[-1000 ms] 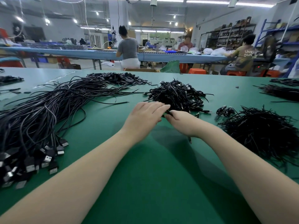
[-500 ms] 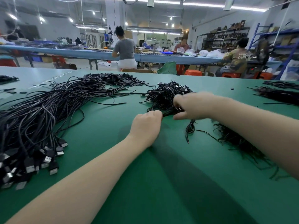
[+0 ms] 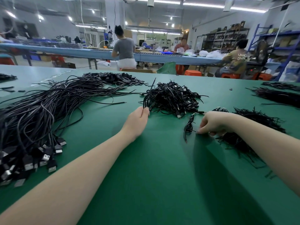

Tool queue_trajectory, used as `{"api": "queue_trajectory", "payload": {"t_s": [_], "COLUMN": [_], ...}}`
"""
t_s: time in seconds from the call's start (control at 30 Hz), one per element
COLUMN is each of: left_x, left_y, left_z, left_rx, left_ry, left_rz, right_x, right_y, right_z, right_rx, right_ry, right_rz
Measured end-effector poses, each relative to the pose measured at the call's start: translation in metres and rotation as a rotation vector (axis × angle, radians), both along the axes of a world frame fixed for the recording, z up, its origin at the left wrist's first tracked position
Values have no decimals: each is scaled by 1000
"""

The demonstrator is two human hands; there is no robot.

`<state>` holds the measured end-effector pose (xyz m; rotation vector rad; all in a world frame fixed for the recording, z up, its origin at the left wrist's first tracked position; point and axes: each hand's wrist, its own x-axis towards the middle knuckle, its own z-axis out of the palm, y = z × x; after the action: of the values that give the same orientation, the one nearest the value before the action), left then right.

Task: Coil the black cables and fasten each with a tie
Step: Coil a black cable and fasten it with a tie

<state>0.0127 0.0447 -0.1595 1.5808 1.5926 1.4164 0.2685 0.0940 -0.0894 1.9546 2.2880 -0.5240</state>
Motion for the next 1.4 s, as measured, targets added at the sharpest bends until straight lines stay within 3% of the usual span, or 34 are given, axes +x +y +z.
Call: {"api": "queue_trajectory", "payload": {"t_s": [0.07, 0.13, 0.27, 0.37, 0.5, 0.7, 1.1, 1.33, 1.4], "left_x": [1, 1, 1, 0, 0, 2, 7, 10, 12], "left_y": [0, 0, 2, 2, 3, 0, -4, -11, -8], "left_z": [0, 0, 0, 0, 0, -3, 1, 6, 4], "left_rx": [-12, -19, -54, -62, -28, 108, 131, 72, -8], "left_ry": [-57, -51, -4, -8, 67, 368, 502, 537, 669], "left_rz": [-45, -65, -84, -76, -37, -42, -74, -57, 10], "right_x": [-6, -14, -44, -77, -106, -110, -106, -108, -107], "right_y": [-3, -7, -21, -34, -39, -39, -45, -55, -57], "right_z": [1, 4, 12, 14, 5, -21, -26, -27, -25], "right_rx": [98, 290, 673, 747, 714, 823, 781, 881, 872], "right_ry": [-113, -83, 506, 687, 719, 740, 713, 669, 605], "right_rz": [80, 152, 241, 337, 412, 457, 465, 440, 477]}}
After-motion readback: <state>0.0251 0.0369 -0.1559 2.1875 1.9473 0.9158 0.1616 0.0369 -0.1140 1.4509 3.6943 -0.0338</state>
